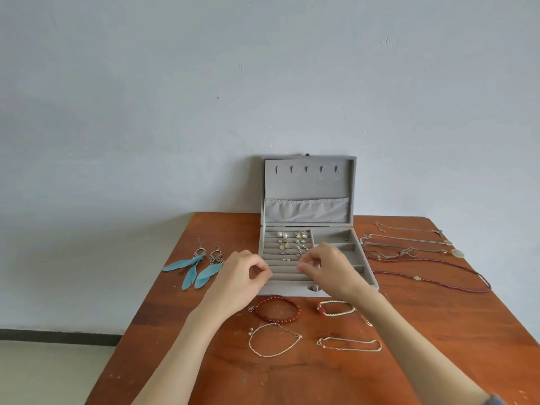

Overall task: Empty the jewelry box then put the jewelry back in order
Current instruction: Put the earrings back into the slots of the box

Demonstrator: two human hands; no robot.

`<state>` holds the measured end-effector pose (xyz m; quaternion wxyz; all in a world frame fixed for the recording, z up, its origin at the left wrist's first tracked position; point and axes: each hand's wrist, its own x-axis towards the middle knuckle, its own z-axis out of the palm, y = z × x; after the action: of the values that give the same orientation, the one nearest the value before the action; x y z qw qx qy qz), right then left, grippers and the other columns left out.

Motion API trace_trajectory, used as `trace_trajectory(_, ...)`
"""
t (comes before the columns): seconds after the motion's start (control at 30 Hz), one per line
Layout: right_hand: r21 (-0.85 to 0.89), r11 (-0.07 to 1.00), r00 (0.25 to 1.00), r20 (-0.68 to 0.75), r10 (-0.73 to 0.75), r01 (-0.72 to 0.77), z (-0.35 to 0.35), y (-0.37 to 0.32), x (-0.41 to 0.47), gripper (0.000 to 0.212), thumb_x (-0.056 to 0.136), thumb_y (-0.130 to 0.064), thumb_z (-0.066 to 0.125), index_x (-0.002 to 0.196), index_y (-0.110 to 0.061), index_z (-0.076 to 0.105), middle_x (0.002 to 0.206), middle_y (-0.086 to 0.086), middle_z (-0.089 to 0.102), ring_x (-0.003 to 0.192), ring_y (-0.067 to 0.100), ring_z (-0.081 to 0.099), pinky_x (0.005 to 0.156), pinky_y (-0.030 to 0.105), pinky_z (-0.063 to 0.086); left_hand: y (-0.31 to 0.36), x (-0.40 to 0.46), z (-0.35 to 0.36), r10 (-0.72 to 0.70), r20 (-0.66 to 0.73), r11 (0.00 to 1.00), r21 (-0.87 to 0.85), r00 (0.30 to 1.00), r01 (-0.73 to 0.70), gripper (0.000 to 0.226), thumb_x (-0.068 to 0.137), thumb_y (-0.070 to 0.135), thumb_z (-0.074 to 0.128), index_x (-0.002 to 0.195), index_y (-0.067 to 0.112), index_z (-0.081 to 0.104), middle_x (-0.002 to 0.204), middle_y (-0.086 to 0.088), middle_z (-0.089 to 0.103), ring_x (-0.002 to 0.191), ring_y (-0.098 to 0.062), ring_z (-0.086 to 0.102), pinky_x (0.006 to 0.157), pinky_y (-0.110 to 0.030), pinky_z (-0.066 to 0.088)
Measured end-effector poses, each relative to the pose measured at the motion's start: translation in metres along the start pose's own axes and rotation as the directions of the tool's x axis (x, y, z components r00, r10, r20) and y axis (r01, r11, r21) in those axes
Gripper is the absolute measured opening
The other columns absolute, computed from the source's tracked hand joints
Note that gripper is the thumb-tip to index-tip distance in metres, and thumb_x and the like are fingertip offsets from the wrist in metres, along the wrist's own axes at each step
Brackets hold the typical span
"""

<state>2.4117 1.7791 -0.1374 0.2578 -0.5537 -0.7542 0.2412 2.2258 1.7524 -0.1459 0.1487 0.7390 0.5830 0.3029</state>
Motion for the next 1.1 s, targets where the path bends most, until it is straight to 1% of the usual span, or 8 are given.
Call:
trace_trajectory(0.1,-0.054,0.998,0.997,0.056,0.046,-0.043,-0.015,0.015,0.008,0.019,0.089,-0.023,0.057,0.089,-0.008,0.069,0.082,-0.002,0.056,0.072,0.010,0.048,0.057,0.018,0.032,0.014,0.021,0.014,0.029,0.029,0.998,0.045,0.999,-0.031,0.012,0.089,0.026,0.058,0.093,0.019,0.067,0.090,0.009,0.056,0.089,-0.006,0.045,0.072,-0.017,0.033)
trace_trajectory(0.27,-0.055,0.997,0.991,0.115,0.065,-0.059,-0.019,0.025,0.021,0.014,0.088,-0.022,0.060,0.076,-0.016,0.063,0.064,-0.013,0.045,0.058,0.000,0.038,0.051,0.014,0.026,0.026,0.049,0.032,0.000,0.088,0.985,0.170,0.996,-0.015,0.018,0.091,0.031,0.053,0.100,0.022,0.066,0.102,0.005,0.052,0.108,-0.018,0.043,0.086,-0.032,0.030)
trace_trajectory(0.43,-0.093,0.995,0.984,0.171,0.046,-0.030,-0.018,0.026,0.031,0.020,0.088,-0.022,0.058,0.088,-0.005,0.069,0.060,-0.010,0.046,0.057,0.001,0.037,0.050,0.015,0.026,0.032,0.061,0.039,-0.064,0.144,0.955,0.295,0.988,0.020,0.019,0.092,0.033,0.051,0.105,0.026,0.063,0.122,0.001,0.049,0.120,-0.020,0.033,0.085,-0.031,0.020)
trace_trajectory(0.6,-0.107,0.994,0.967,0.247,0.061,-0.036,-0.023,0.024,0.038,0.015,0.089,-0.022,0.056,0.079,-0.013,0.061,0.063,-0.007,0.048,0.056,0.002,0.039,0.050,0.017,0.028,0.035,0.064,0.041,-0.101,0.180,0.940,0.340,0.979,0.035,0.019,0.091,0.036,0.052,0.104,0.028,0.063,0.128,0.000,0.046,0.122,-0.022,0.029,0.091,-0.034,0.022)
trace_trajectory(0.67,-0.145,0.989,0.963,0.260,0.074,-0.037,-0.023,0.023,0.041,0.019,0.089,-0.020,0.055,0.079,-0.006,0.062,0.067,-0.003,0.053,0.057,0.005,0.042,0.049,0.018,0.030,0.035,0.064,0.041,-0.108,0.179,0.940,0.339,0.978,0.042,0.019,0.091,0.035,0.052,0.105,0.028,0.063,0.129,-0.001,0.045,0.122,-0.023,0.029,0.091,-0.034,0.022)
trace_trajectory(0.73,-0.194,0.981,0.959,0.270,0.082,-0.029,-0.022,0.022,0.045,0.022,0.087,-0.020,0.053,0.086,-0.002,0.066,0.080,0.006,0.062,0.066,0.014,0.050,0.055,0.023,0.037,0.035,0.065,0.041,-0.116,0.185,0.937,0.345,0.976,0.046,0.020,0.092,0.034,0.051,0.107,0.027,0.062,0.128,-0.002,0.045,0.121,-0.024,0.029,0.090,-0.033,0.022)
trace_trajectory(0.87,-0.244,0.969,0.960,0.265,0.096,-0.029,-0.023,0.021,0.050,0.020,0.089,-0.020,0.052,0.095,-0.010,0.069,0.107,0.008,0.067,0.099,0.024,0.059,0.084,0.035,0.047,0.036,0.065,0.041,-0.110,0.198,0.922,0.386,0.974,0.026,0.024,0.095,0.033,0.046,0.113,0.027,0.060,0.123,-0.003,0.045,0.117,-0.024,0.029,0.091,-0.034,0.023)
trace_trajectory(1.1,-0.303,0.953,0.975,0.207,0.078,-0.012,-0.017,0.023,0.049,0.020,0.088,-0.026,0.054,0.095,-0.015,0.070,0.108,0.007,0.066,0.102,0.027,0.058,0.091,0.039,0.042,0.035,0.065,0.044,-0.094,0.179,0.909,0.416,0.979,0.011,0.027,0.094,0.036,0.047,0.115,0.025,0.060,0.122,-0.001,0.046,0.118,-0.024,0.029,0.092,-0.034,0.024)
